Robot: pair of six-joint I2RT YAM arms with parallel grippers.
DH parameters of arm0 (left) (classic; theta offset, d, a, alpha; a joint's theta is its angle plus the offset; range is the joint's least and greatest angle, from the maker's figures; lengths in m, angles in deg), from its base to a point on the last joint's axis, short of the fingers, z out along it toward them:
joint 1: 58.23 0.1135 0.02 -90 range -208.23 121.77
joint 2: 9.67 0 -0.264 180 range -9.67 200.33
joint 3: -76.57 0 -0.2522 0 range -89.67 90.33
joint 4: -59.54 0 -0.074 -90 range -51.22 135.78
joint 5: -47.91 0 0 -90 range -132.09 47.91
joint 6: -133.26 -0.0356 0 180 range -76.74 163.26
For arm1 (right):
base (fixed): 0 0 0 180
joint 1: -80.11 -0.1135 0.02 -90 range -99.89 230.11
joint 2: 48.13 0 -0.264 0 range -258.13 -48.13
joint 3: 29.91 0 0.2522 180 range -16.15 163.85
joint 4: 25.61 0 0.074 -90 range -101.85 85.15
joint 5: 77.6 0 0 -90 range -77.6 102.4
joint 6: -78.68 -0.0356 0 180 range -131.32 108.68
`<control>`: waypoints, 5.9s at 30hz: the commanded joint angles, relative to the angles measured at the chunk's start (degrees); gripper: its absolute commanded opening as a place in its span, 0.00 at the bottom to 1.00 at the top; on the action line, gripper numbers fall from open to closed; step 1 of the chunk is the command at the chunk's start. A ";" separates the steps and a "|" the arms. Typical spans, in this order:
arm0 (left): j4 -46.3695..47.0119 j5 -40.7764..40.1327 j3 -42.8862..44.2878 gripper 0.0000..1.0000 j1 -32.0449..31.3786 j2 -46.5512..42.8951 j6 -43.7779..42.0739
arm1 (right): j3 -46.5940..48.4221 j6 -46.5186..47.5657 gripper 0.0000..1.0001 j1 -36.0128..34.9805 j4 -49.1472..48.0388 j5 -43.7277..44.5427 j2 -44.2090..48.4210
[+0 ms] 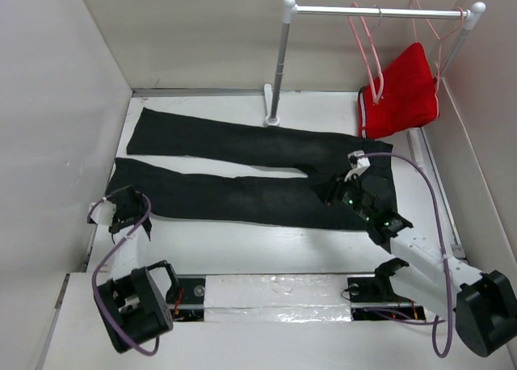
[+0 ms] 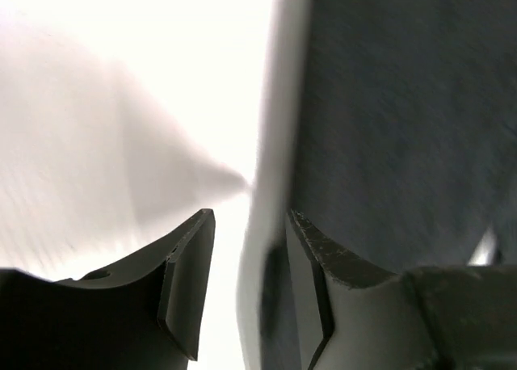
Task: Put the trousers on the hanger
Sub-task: Flatten out the trousers at the center of the board, then fold the trousers at the center of the board.
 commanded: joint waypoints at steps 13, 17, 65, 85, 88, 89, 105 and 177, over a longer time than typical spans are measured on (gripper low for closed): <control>10.85 3.90 7.69 0.47 4.16 17.80 -3.18 | 2.40 6.80 0.47 -5.16 -0.73 -1.03 1.17; 8.04 2.06 13.13 0.06 4.16 23.42 -2.04 | 2.40 6.71 0.47 -5.16 -1.43 -2.09 0.10; -3.83 -7.44 13.67 0.54 7.77 17.71 -1.16 | 1.52 7.77 0.46 -2.34 -1.96 -4.99 -3.06; 3.55 -3.67 16.57 0.00 5.84 20.98 -4.49 | -0.31 6.54 0.43 -0.59 3.93 1.86 2.74; 4.17 -2.87 17.71 0.00 0.31 14.66 -5.55 | -1.64 4.78 0.28 0.90 7.61 3.53 5.72; 4.43 -3.39 17.89 0.00 -2.92 10.90 -5.82 | -1.64 4.26 0.20 0.91 9.36 3.97 6.60; 2.41 6.08 23.16 0.00 -14.56 -18.22 -16.97 | -3.58 -9.02 0.46 18.56 31.88 21.45 16.02; -6.99 -20.45 28.18 0.00 -63.34 -46.71 -35.35 | 13.04 -36.09 0.35 18.22 55.44 31.22 -14.40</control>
